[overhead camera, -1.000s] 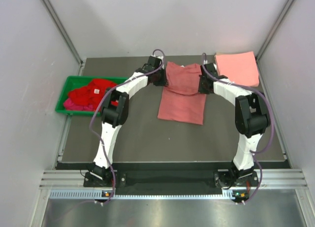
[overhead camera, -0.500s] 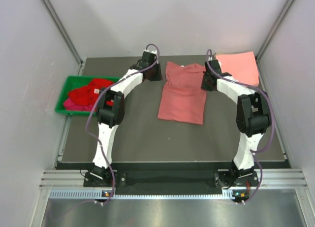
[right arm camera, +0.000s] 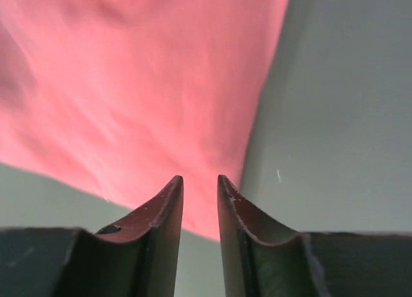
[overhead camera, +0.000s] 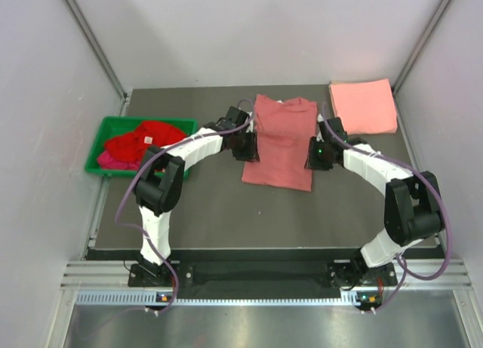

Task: Fold and stack the t-shirts
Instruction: Fold the tshirt

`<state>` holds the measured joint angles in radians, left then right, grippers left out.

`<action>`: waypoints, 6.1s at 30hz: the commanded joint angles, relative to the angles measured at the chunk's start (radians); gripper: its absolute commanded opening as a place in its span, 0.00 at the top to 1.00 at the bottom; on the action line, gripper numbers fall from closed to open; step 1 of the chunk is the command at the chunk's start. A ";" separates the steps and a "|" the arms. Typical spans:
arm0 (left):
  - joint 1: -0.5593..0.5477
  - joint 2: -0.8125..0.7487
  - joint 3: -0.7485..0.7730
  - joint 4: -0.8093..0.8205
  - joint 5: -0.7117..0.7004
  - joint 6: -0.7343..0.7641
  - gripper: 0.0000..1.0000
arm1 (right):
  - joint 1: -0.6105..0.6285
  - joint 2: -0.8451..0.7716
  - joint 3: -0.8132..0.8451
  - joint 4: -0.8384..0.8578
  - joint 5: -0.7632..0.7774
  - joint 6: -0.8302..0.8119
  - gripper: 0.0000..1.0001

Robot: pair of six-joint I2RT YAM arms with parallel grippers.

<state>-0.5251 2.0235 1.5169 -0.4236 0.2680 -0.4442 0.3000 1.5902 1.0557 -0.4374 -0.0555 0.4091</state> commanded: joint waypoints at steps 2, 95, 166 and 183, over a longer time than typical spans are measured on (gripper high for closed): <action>0.022 -0.106 -0.037 -0.078 -0.071 -0.001 0.62 | -0.006 -0.058 -0.077 0.025 -0.084 -0.036 0.69; 0.126 0.366 0.503 0.120 0.011 -0.019 0.59 | 0.062 0.013 0.127 0.057 -0.007 -0.030 0.85; 0.065 -0.235 -0.234 0.135 0.125 -0.013 0.56 | 0.105 -0.499 -0.365 -0.142 0.060 0.370 0.53; -0.108 -0.457 -0.670 0.233 0.048 -0.202 0.51 | -0.061 -0.546 -0.588 -0.043 0.016 0.390 0.55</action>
<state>-0.6151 1.5646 0.8577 -0.2470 0.3367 -0.6117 0.2569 1.0702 0.4858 -0.5343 -0.0399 0.7792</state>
